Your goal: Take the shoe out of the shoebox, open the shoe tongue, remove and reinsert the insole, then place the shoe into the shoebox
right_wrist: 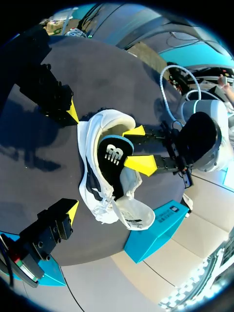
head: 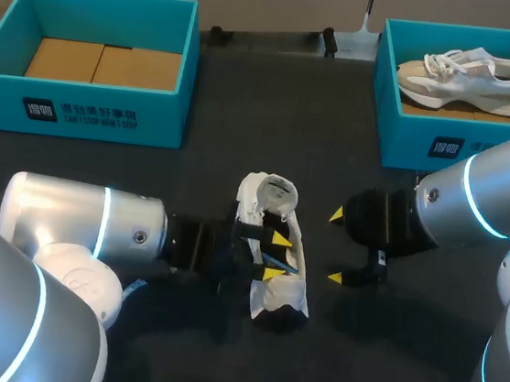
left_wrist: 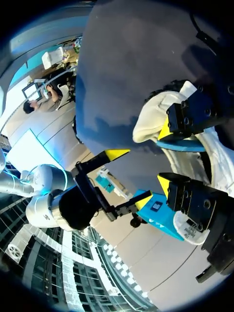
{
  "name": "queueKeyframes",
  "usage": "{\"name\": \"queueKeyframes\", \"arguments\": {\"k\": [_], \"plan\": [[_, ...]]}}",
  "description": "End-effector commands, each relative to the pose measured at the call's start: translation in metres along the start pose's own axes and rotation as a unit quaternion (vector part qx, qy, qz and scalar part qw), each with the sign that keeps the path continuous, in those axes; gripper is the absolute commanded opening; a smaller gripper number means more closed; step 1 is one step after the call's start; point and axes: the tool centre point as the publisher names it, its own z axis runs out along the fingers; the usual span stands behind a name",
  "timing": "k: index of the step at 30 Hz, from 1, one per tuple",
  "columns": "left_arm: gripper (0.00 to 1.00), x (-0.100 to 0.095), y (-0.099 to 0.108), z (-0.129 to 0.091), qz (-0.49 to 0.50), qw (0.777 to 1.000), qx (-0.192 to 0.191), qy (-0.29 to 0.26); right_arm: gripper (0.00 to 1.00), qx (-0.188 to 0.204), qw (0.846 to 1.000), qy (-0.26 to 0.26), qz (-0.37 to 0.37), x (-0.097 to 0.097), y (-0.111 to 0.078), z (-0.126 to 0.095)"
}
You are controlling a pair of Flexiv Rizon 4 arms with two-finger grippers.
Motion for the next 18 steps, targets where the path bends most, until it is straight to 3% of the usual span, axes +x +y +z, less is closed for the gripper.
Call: {"name": "queueKeyframes", "arguments": {"k": [1, 18], "plan": [[0.46, -0.006, -0.009, -0.007, 0.001, 1.0, 0.007, -0.003, 1.0, -0.001, 1.0, -0.001, 0.0, 0.001, -0.001, 0.0], [0.48, -0.011, -0.043, -0.028, -0.056, 0.998, 0.003, 0.041, 1.0, -0.001, 1.0, -0.001, 0.0, 0.001, -0.001, 0.0]]}}
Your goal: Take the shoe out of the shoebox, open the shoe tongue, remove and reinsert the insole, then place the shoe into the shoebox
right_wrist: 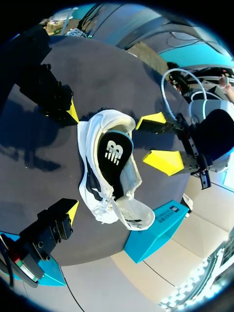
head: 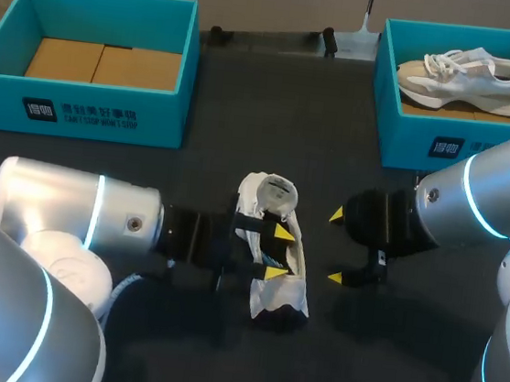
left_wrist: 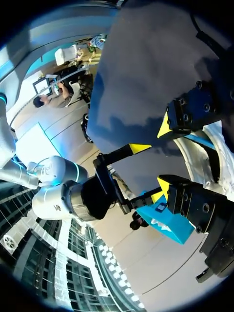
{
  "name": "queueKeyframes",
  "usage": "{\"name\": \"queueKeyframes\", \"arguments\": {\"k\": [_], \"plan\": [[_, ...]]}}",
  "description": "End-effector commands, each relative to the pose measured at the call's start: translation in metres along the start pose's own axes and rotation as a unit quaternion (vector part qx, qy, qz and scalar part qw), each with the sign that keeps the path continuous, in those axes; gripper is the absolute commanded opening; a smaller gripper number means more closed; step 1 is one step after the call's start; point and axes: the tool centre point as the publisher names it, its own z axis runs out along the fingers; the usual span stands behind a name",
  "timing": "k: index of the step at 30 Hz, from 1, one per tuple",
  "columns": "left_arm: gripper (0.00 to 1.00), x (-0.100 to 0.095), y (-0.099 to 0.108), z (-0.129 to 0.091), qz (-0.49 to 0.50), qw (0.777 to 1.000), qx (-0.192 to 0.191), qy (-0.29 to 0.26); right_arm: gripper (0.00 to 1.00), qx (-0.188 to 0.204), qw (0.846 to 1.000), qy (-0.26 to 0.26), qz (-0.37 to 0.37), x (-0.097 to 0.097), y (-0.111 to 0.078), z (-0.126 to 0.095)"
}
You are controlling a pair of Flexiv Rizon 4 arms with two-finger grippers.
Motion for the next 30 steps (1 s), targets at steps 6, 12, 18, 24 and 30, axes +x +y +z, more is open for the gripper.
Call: {"name": "queueKeyframes", "arguments": {"k": [6, 12, 18, 24, 30], "plan": [[0.62, -0.01, -0.019, -0.025, -0.017, 0.999, -0.031, 0.038, 1.0, -0.001, 1.0, -0.001, 0.0, 0.001, -0.001, 0.0], [0.77, -0.016, -0.024, -0.036, -0.048, 0.997, -0.046, 0.04, 1.0, -0.001, 1.0, -0.001, 0.0, 0.001, -0.001, 0.0], [0.79, -0.019, -0.029, -0.039, -0.062, 0.995, -0.059, 0.052, 1.0, -0.001, 1.0, -0.001, 0.0, 0.001, -0.001, 0.0], [0.91, -0.03, -0.037, -0.05, -0.072, 0.994, -0.06, 0.061, 1.0, -0.001, 1.0, -0.001, 0.0, 0.001, -0.001, 0.0], [0.94, -0.038, -0.036, -0.057, -0.062, 0.993, -0.057, 0.078, 1.0, -0.001, 1.0, -0.001, 0.0, 0.001, -0.001, 0.0]]}}
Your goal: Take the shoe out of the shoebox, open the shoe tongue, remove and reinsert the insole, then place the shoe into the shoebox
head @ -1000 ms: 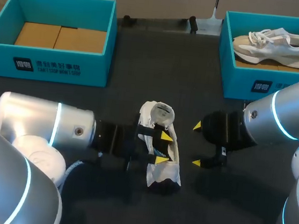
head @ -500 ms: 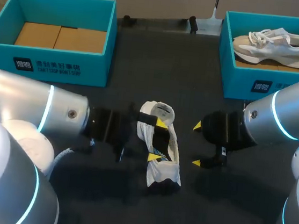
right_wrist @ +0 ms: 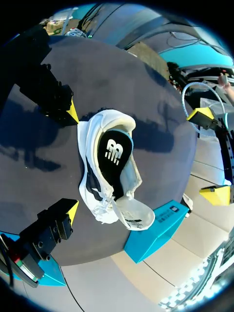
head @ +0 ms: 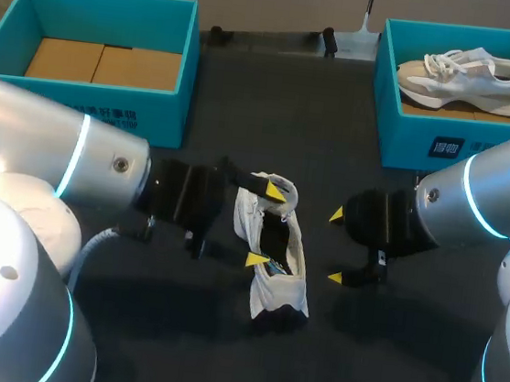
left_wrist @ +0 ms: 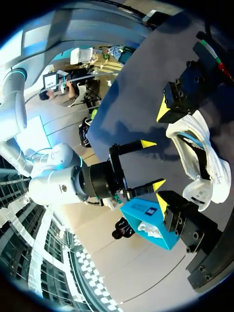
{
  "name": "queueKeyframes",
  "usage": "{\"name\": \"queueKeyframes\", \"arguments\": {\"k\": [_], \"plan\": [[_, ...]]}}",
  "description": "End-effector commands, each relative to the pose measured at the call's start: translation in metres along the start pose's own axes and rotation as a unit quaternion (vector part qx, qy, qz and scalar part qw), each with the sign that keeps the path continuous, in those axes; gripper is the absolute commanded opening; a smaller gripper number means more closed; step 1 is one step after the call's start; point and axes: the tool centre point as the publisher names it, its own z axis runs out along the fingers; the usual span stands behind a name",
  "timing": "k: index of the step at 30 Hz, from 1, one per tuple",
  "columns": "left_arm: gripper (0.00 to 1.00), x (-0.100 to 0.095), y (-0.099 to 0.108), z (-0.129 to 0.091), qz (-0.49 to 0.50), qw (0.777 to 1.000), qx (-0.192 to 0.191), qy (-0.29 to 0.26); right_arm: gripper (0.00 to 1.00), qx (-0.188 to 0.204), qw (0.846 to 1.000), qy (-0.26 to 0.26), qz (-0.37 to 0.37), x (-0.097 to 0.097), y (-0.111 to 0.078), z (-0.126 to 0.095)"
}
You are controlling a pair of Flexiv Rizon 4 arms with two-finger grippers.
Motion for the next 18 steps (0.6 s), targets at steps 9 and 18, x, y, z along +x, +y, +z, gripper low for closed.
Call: {"name": "queueKeyframes", "arguments": {"k": [9, 18], "plan": [[0.95, -0.011, 0.009, -0.017, 0.027, 0.999, 0.001, 0.044, 1.0, -0.001, 1.0, -0.001, 0.0, 0.001, -0.001, 0.0], [1.0, -0.027, 0.01, -0.027, 0.073, 0.992, 0.024, 0.098, 1.0, -0.001, 1.0, -0.001, 0.0, 0.001, -0.001, 0.0]]}}
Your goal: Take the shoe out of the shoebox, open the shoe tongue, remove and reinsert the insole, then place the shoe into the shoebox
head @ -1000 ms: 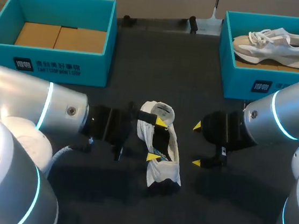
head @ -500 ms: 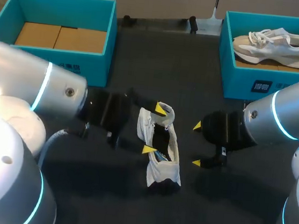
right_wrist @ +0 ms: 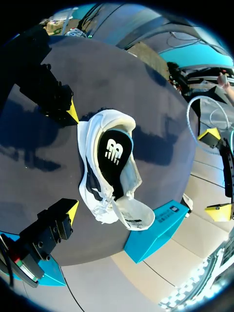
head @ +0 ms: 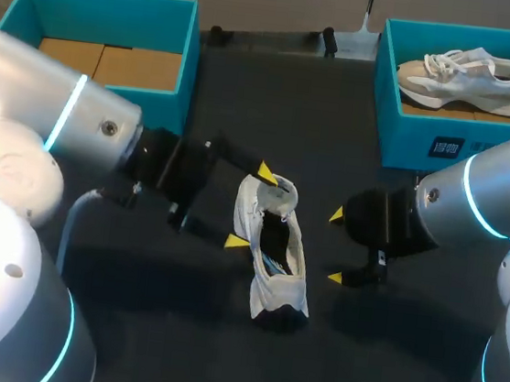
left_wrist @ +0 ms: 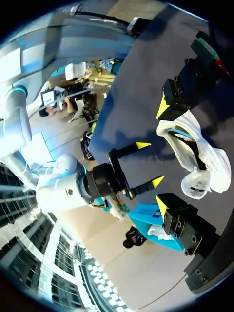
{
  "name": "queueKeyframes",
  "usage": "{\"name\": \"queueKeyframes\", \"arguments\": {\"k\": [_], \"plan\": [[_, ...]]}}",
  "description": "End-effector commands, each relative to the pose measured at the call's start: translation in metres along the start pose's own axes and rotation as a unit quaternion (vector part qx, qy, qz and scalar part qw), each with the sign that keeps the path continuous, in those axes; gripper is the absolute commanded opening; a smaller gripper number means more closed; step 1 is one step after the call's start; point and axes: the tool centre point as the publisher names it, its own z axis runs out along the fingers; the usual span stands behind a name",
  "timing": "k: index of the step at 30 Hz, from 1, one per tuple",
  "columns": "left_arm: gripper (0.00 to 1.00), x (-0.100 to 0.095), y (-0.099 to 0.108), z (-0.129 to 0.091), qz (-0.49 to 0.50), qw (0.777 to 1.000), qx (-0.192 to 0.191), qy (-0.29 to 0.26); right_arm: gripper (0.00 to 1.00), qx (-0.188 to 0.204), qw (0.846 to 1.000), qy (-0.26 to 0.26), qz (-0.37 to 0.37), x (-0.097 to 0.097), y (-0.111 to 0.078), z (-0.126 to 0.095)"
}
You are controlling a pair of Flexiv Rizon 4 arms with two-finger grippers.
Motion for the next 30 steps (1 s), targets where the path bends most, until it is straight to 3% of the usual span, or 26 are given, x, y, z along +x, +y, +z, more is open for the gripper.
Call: {"name": "queueKeyframes", "arguments": {"k": [1, 14, 22, 30], "plan": [[1.0, -0.008, 0.002, -0.007, 0.019, 0.999, 0.001, 0.045, 1.0, -0.001, 1.0, -0.001, 0.0, 0.001, -0.001, 0.0], [1.0, -0.021, 0.006, -0.025, 0.143, 0.975, 0.014, 0.169, 1.0, -0.001, 1.0, -0.001, 0.0, 0.001, -0.001, 0.0], [1.0, -0.035, 0.006, -0.029, 0.195, 0.961, 0.004, 0.197, 1.0, -0.001, 1.0, -0.001, 0.0, 0.001, -0.001, 0.0], [1.0, -0.036, 0.006, -0.029, 0.196, 0.96, 0.001, 0.198, 1.0, -0.001, 1.0, -0.001, 0.0, 0.001, -0.001, 0.0]]}}
